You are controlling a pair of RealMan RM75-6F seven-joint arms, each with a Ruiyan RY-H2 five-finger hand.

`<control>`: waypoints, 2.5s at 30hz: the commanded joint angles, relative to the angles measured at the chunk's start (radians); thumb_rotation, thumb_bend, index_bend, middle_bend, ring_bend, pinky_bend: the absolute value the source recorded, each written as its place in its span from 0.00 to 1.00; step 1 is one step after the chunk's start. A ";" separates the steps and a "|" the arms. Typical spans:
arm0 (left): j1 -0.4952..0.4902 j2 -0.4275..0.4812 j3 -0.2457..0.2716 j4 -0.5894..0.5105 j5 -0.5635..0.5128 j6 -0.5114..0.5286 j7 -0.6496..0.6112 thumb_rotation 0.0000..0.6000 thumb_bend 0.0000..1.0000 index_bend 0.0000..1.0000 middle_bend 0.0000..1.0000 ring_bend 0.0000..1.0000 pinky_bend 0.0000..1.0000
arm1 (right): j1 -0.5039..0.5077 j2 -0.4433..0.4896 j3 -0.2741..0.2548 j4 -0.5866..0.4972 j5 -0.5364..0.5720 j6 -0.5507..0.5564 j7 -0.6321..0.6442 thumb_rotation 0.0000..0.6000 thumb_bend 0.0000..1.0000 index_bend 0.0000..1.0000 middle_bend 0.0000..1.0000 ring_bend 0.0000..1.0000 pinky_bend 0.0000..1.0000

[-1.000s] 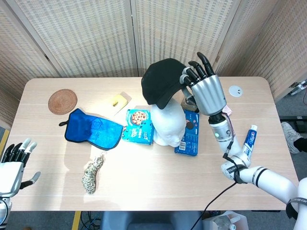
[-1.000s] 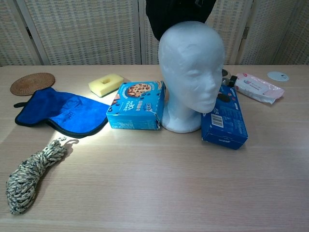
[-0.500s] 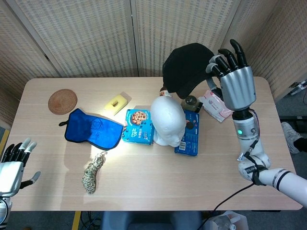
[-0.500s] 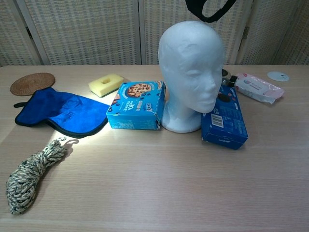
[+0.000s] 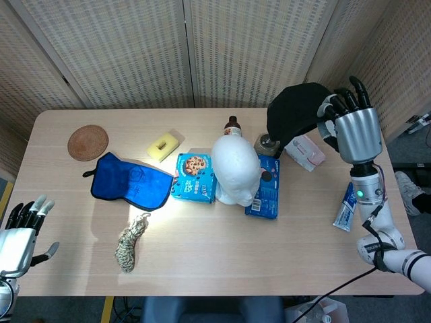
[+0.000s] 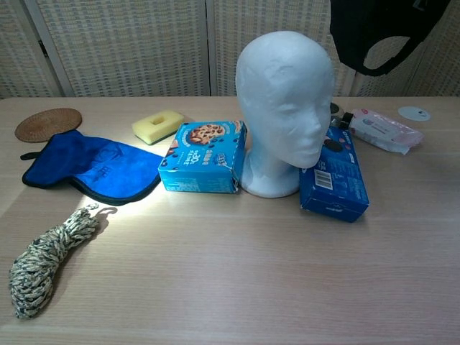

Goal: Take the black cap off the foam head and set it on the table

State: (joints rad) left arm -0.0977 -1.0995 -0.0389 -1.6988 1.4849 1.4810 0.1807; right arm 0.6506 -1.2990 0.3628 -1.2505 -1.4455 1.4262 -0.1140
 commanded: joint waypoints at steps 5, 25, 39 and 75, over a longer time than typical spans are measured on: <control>0.007 0.000 0.003 -0.003 -0.005 0.005 0.005 1.00 0.20 0.12 0.05 0.07 0.01 | 0.043 -0.098 -0.024 0.173 0.007 -0.054 0.104 1.00 0.47 0.78 0.46 0.28 0.14; 0.011 0.003 0.003 -0.020 -0.019 0.000 0.022 1.00 0.20 0.12 0.05 0.07 0.01 | 0.197 -0.356 -0.025 0.621 -0.003 -0.076 0.352 1.00 0.47 0.79 0.48 0.30 0.14; 0.010 0.014 0.021 -0.044 0.003 -0.010 0.037 1.00 0.20 0.12 0.05 0.07 0.01 | 0.182 -0.455 -0.079 0.845 0.002 -0.083 0.471 1.00 0.47 0.79 0.48 0.31 0.14; 0.006 0.010 0.028 -0.044 0.028 -0.015 0.026 1.00 0.20 0.12 0.05 0.07 0.01 | -0.117 -0.490 -0.224 0.819 -0.035 0.069 0.547 1.00 0.38 0.79 0.44 0.30 0.14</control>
State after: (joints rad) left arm -0.0921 -1.0891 -0.0107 -1.7427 1.5134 1.4662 0.2067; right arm 0.5387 -1.7873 0.1399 -0.4282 -1.4832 1.4979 0.4338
